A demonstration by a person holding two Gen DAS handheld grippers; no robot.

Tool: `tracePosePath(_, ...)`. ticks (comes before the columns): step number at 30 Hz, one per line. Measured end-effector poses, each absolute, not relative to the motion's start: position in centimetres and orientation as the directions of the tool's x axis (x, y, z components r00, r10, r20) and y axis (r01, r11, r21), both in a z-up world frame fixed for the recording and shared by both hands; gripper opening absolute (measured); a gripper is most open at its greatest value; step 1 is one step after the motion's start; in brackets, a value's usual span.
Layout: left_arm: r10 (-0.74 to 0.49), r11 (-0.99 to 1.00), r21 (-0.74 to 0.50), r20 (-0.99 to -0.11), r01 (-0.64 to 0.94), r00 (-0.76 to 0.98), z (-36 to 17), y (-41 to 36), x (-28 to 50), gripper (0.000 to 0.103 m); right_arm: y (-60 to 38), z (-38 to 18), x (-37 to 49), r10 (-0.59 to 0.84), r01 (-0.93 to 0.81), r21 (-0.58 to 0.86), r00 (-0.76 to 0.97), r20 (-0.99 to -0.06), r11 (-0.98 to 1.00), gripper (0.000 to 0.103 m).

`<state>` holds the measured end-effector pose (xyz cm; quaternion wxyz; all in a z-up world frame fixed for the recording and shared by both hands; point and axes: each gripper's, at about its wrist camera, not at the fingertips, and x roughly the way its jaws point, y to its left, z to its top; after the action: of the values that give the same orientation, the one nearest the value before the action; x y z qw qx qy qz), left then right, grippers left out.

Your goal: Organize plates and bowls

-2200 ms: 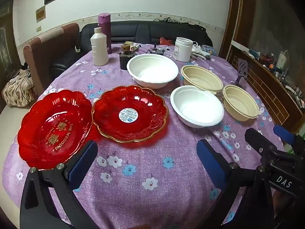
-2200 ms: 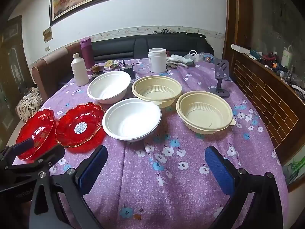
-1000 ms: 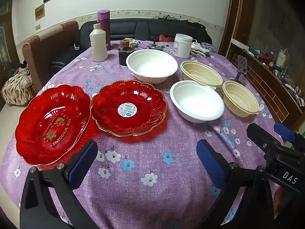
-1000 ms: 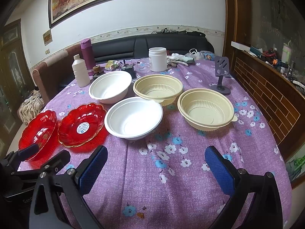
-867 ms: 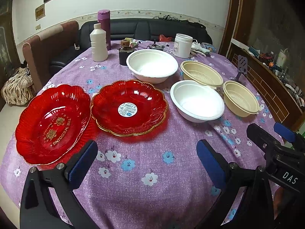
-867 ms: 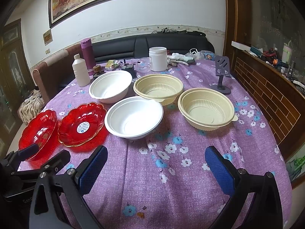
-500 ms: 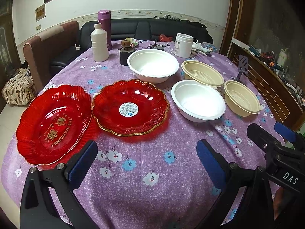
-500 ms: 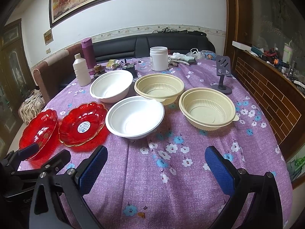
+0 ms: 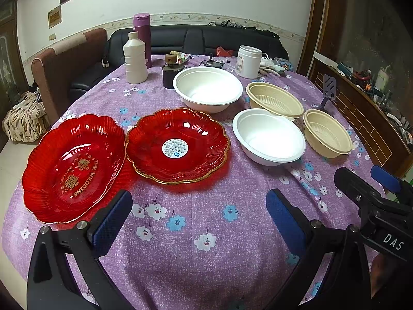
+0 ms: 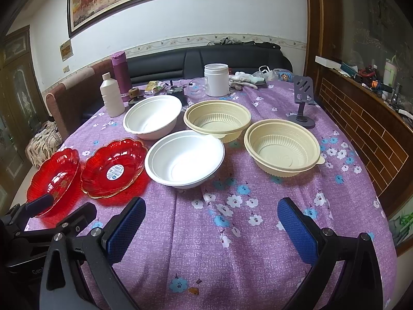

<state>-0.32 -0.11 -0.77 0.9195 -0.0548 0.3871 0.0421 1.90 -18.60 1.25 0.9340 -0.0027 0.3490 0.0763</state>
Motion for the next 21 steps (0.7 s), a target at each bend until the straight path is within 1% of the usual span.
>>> tracePosePath(21, 0.012, 0.987, -0.103, -0.722, -0.125, 0.692, -0.9, 1.2, -0.7, 0.103, -17.4, 1.6, 2.1, 0.151, -0.161, 0.044, 0.746, -0.648, 0.986, 0.103)
